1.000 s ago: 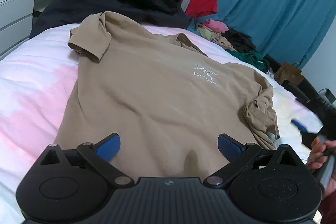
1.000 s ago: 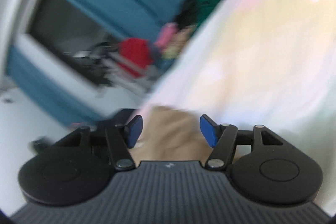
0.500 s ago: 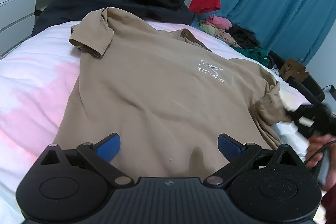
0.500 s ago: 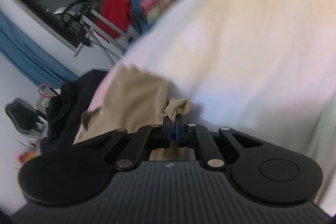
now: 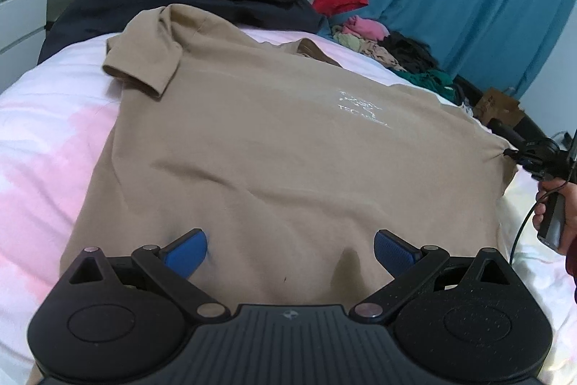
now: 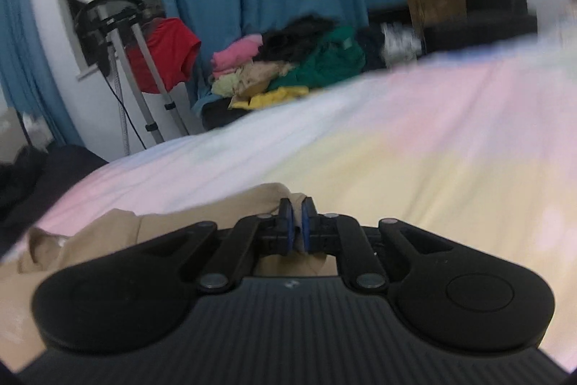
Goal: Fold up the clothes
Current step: 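Grasp the T-shirt side edge with the right gripper and lift it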
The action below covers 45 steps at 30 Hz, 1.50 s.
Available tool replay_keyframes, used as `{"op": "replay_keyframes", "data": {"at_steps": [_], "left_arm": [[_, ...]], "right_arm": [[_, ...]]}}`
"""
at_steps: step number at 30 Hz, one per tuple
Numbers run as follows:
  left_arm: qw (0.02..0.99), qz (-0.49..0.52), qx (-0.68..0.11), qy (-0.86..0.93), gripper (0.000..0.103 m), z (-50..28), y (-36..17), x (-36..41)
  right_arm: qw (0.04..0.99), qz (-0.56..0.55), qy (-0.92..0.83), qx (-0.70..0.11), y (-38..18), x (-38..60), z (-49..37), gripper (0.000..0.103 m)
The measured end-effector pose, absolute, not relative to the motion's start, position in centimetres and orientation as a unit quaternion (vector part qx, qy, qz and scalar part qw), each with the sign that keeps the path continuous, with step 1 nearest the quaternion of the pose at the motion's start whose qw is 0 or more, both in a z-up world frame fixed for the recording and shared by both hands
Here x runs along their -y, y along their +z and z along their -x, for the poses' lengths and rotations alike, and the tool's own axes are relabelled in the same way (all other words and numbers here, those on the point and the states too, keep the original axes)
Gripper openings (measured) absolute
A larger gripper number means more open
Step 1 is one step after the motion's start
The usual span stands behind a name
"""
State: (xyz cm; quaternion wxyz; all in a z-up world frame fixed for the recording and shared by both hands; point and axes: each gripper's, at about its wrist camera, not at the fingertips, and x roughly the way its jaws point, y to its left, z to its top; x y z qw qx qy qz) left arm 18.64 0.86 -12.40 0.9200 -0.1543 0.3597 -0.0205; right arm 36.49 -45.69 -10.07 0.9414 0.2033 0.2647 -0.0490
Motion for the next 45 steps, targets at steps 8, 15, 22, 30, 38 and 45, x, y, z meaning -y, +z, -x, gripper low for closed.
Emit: {"op": "replay_keyframes", "data": {"at_steps": [8, 15, 22, 30, 38, 45], "left_arm": [[0.931, 0.144, -0.334, -0.028, 0.100, -17.5, -11.0, -0.6], [0.939, 0.126, -0.319, -0.023, 0.100, -15.4, -9.8, -0.3], [0.942, 0.082, -0.324, -0.003, 0.100, -16.0, -10.4, 0.1], [0.935, 0.060, -0.348, 0.014, 0.100, -18.5, -12.1, 0.4], [0.936, 0.062, -0.347, 0.017, 0.100, -19.1, -11.7, 0.7], [0.943, 0.062, -0.328, 0.018, 0.100, -18.1, -9.5, 0.0]], "right_arm": [[0.870, -0.450, -0.071, -0.187, -12.2, 47.4, -27.1, 0.091], [0.828, -0.489, -0.031, -0.271, -17.6, 43.6, -26.3, 0.092], [0.858, -0.468, 0.038, -0.207, -18.9, 42.3, -29.5, 0.092], [0.880, -0.449, 0.096, -0.123, -18.6, 43.2, -33.7, 0.091], [0.920, -0.362, 0.040, -0.145, -16.5, 42.4, -35.3, 0.010], [0.958, -0.248, -0.033, -0.140, -9.5, 39.9, -33.6, 0.010]]}}
